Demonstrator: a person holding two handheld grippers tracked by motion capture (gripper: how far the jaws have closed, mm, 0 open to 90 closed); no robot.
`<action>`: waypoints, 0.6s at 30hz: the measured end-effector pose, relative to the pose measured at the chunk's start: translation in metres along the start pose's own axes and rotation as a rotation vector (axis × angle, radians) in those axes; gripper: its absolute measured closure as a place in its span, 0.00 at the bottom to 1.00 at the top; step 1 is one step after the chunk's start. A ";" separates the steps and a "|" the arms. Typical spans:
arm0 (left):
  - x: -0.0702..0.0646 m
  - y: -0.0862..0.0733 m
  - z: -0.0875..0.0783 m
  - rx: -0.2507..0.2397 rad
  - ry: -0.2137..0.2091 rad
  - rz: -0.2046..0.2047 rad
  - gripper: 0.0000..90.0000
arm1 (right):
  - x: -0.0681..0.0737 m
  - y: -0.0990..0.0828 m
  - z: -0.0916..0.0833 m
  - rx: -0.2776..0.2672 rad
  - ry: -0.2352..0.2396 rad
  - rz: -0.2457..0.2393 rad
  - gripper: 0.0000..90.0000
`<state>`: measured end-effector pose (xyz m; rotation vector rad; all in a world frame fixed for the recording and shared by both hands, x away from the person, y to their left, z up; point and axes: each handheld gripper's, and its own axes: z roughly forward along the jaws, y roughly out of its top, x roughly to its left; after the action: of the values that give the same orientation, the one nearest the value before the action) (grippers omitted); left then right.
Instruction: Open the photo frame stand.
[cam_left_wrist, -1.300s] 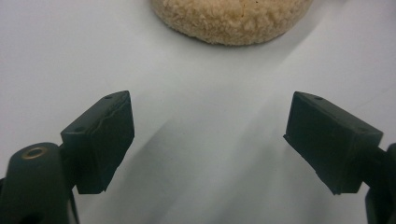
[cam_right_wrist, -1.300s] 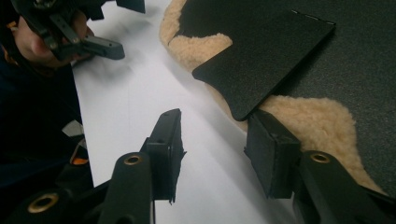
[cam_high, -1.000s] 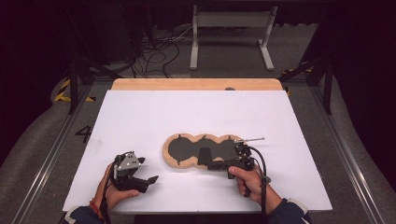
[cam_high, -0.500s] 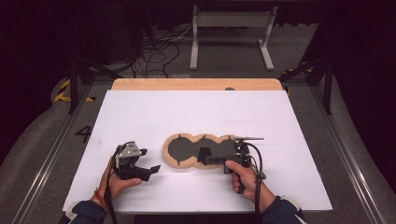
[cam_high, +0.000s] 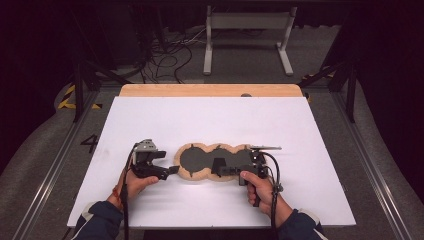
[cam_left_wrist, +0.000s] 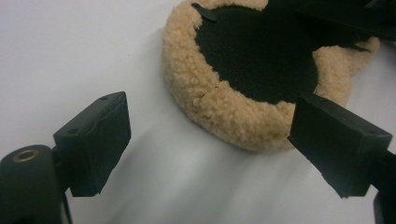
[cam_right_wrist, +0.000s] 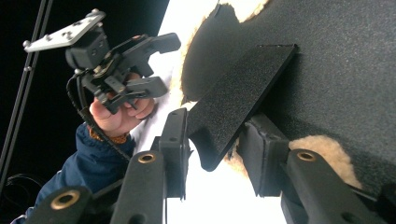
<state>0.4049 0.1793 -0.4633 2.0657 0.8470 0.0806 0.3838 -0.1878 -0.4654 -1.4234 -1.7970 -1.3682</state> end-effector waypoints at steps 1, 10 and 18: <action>0.002 0.002 0.004 0.011 -0.009 0.006 0.14 | 0.000 0.000 0.000 0.000 0.000 0.000 0.70; 0.009 0.015 0.021 0.046 -0.098 -0.057 0.10 | 0.001 0.002 0.004 0.016 -0.008 -0.025 0.69; 0.008 0.016 0.022 0.051 -0.097 -0.059 0.10 | 0.003 0.002 0.005 0.028 -0.010 -0.157 0.70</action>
<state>0.4273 0.1627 -0.4670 2.0726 0.8571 -0.0738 0.3852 -0.1815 -0.4639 -1.3003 -1.9623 -1.4089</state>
